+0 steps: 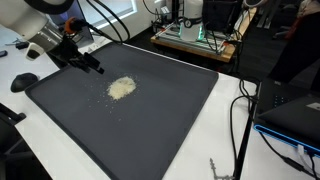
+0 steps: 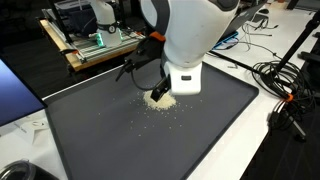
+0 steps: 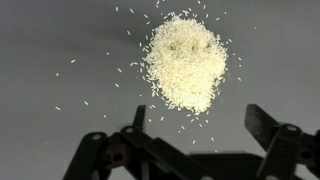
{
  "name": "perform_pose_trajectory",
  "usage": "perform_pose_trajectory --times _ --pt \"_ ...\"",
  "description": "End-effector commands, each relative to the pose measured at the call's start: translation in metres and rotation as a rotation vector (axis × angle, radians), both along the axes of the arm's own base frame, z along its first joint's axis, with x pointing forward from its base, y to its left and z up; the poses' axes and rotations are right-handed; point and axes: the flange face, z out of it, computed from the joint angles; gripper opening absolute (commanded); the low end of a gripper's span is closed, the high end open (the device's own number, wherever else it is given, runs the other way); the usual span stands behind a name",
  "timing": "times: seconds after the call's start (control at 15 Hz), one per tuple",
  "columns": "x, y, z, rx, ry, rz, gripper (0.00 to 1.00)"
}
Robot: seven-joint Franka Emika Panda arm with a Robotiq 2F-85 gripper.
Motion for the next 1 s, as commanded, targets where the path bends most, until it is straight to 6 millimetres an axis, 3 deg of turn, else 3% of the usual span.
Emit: perform_pose_trajectory --times 0.0,0.4,0.93 --pt "-0.005 -0.033 0.000 0.106 -0.037 0.028 1.00" --pt "-0.018 -0.088 0.002 0.225 -0.135 0.130 1.00" --pt "-0.036 -0.123 0.002 0.288 -0.159 0.191 1.00"
